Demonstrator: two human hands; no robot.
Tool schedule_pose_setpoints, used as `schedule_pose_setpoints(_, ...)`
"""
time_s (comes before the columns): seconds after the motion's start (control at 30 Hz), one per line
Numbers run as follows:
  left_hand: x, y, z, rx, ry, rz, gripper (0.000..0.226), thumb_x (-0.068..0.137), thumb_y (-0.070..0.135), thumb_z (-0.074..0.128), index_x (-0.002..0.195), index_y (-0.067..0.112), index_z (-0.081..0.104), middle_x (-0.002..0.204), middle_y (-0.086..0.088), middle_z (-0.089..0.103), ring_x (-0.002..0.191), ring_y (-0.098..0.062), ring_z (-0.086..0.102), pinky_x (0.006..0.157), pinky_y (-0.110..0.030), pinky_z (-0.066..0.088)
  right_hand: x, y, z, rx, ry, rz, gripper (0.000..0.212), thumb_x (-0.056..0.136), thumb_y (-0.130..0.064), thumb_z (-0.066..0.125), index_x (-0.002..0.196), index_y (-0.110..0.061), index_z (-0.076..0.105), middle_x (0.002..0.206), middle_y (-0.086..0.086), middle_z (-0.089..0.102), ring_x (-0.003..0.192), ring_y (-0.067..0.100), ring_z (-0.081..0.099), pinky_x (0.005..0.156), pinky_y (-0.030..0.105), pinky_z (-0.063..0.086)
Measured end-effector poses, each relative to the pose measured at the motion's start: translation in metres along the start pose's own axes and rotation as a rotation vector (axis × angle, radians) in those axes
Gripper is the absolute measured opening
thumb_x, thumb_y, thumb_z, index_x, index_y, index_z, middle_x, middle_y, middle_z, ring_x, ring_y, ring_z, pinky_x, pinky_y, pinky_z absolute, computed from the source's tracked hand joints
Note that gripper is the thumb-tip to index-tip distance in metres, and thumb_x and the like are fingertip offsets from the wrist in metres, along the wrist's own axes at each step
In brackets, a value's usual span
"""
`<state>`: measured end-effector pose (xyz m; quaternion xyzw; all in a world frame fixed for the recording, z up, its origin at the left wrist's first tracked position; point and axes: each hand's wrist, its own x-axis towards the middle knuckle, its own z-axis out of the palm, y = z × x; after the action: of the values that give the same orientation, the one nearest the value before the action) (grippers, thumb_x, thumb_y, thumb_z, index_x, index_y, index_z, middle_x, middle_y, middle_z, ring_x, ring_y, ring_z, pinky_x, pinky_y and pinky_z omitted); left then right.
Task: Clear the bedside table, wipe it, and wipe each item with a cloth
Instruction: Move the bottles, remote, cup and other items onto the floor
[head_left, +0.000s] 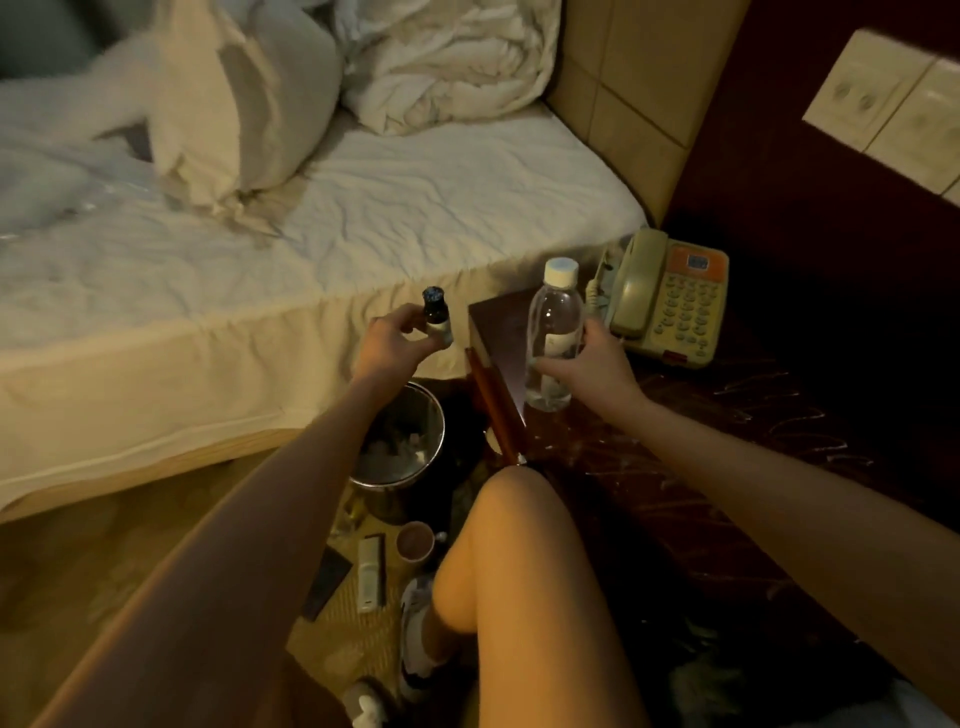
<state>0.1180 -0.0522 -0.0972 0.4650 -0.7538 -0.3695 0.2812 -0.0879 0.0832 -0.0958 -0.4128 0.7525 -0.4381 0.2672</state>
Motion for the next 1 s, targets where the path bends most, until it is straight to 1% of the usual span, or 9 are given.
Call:
schedule_pose_setpoints(0.17,-0.041,0.006,-0.067,-0.011,0.092,-0.038,0.035,0.079,0.021,0.079,0.11,0.01,0.067,0.093,0.002,0.061,0.092,-0.013,0.055,0.076,-0.026,0.034,-0.021,-0.049,0.013,0.045,0.019,-0.064,0.055,0.069,-0.025,0.083,0.112,-0.017,0.05,0.103,-0.004,0.06,0.095,0.013,0.06,0.082,0.037,0.052)
schedule_pose_setpoints(0.4,-0.1,-0.02,-0.144,0.014,0.211,-0.093,0.033,0.08,0.021,0.078,0.109,0.012,0.066,0.092,0.001,0.062,0.09,-0.015,0.054,0.065,-0.022,0.038,-0.042,-0.109,0.072,0.082,-0.11,-0.092,0.058,0.066,-0.026,0.085,0.11,-0.016,0.049,0.107,0.001,0.061,0.091,0.011,0.058,0.074,0.027,0.05)
schedule_pose_setpoints(0.5,-0.122,-0.048,-0.171,0.047,0.247,-0.152,0.029,0.08,0.024,0.078,0.105,0.018,0.065,0.09,0.003,0.064,0.092,-0.013,0.054,0.067,-0.029,0.035,-0.053,-0.117,0.115,0.118,-0.159,-0.058,0.06,0.063,-0.027,0.085,0.109,-0.018,0.047,0.103,-0.002,0.062,0.091,0.014,0.061,0.078,0.037,0.054)
schedule_pose_setpoints(0.57,-0.135,-0.066,-0.186,0.036,0.268,-0.199,0.029,0.08,0.022,0.078,0.106,0.019,0.064,0.092,0.003,0.063,0.093,-0.013,0.053,0.072,-0.028,0.034,-0.061,-0.117,0.143,0.128,-0.189,-0.044,0.061,0.063,-0.022,0.085,0.111,-0.018,0.047,0.1,-0.005,0.06,0.096,0.016,0.062,0.084,0.04,0.053)
schedule_pose_setpoints(0.63,-0.148,-0.087,-0.198,0.004,0.301,-0.254,0.03,0.08,0.023,0.078,0.106,0.02,0.063,0.095,0.002,0.062,0.095,-0.014,0.054,0.074,-0.029,0.037,-0.069,-0.116,0.17,0.106,-0.26,-0.022,0.063,0.067,-0.015,0.084,0.118,-0.015,0.046,0.1,-0.006,0.058,0.099,0.016,0.059,0.083,0.032,0.049)
schedule_pose_setpoints(0.73,-0.171,-0.125,-0.209,-0.037,0.358,-0.364,0.03,0.08,0.024,0.078,0.106,0.021,0.064,0.097,0.001,0.063,0.092,-0.014,0.057,0.069,-0.028,0.041,-0.074,-0.109,0.211,0.011,-0.411,-0.027,0.072,0.069,-0.016,0.083,0.127,-0.016,0.041,0.11,-0.005,0.057,0.104,0.015,0.056,0.084,0.031,0.046)
schedule_pose_setpoints(0.83,-0.193,-0.172,-0.209,-0.05,0.391,-0.447,0.032,0.079,0.021,0.079,0.108,0.017,0.067,0.093,0.001,0.064,0.086,-0.012,0.056,0.065,-0.019,0.04,-0.077,-0.093,0.259,-0.063,-0.549,-0.044,0.072,0.072,-0.014,0.082,0.129,-0.019,0.038,0.104,-0.009,0.054,0.1,0.011,0.054,0.082,0.029,0.042)
schedule_pose_setpoints(0.9,-0.21,-0.205,-0.203,-0.055,0.395,-0.512,0.033,0.078,0.021,0.079,0.108,0.017,0.067,0.092,0.003,0.063,0.084,-0.01,0.055,0.068,-0.025,0.039,-0.081,-0.075,0.292,-0.084,-0.623,-0.043,0.074,0.071,-0.016,0.082,0.129,-0.024,0.037,0.107,-0.008,0.057,0.1,0.013,0.056,0.085,0.032,0.045)
schedule_pose_setpoints(1.0,-0.234,-0.258,-0.184,-0.054,0.372,-0.604,0.036,0.08,0.025,0.078,0.113,0.018,0.065,0.096,0.005,0.062,0.089,-0.009,0.054,0.073,-0.025,0.037,-0.09,-0.037,0.342,-0.073,-0.697,0.012,0.078,0.07,-0.016,0.082,0.133,-0.025,0.037,0.112,-0.008,0.059,0.097,0.006,0.057,0.086,0.028,0.044)
